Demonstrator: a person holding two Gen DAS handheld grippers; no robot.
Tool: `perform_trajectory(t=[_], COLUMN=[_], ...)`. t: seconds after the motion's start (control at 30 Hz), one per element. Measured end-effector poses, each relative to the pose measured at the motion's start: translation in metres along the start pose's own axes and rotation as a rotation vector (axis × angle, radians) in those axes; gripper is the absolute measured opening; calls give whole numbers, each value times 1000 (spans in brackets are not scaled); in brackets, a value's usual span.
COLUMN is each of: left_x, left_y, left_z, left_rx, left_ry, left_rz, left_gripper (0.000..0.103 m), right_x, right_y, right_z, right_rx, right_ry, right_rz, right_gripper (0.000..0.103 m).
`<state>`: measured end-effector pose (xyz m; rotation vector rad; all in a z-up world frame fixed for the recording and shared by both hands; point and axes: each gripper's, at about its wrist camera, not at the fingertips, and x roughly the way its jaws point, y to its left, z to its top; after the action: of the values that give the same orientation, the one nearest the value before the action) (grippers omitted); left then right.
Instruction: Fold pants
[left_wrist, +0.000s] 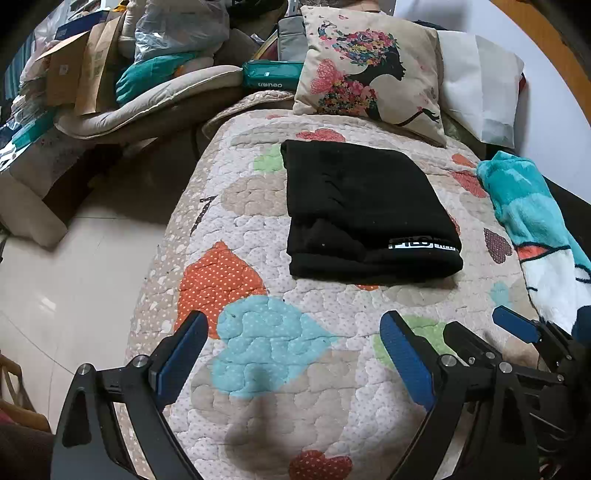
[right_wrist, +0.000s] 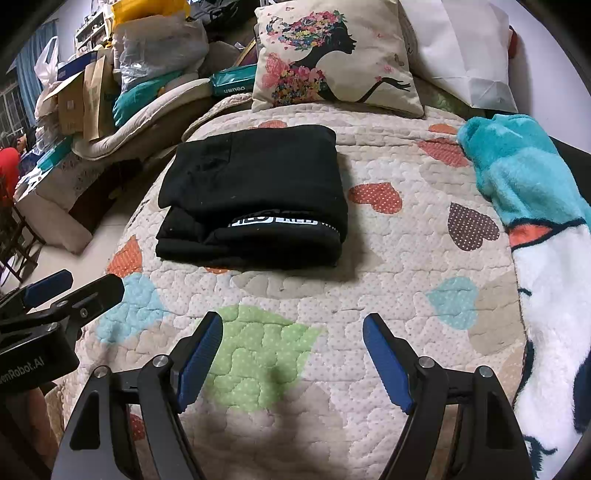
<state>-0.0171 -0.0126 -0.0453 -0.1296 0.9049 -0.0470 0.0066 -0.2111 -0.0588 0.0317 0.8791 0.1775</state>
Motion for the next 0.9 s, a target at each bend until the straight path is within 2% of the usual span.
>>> perform_trajectory(t=[0.63,0.9], left_x=[4,15], left_y=[0,5], left_z=[-1,-1], left_rx=[-6,-40], left_ry=[16,68], left_rz=[-15,-59], left_gripper=[94,94], right_x=[2,2], right_y=[0,-1], right_z=[-1,-2], right_rx=[4,3], right_ry=[7,8], right_rz=[0,1], right_gripper=[83,83])
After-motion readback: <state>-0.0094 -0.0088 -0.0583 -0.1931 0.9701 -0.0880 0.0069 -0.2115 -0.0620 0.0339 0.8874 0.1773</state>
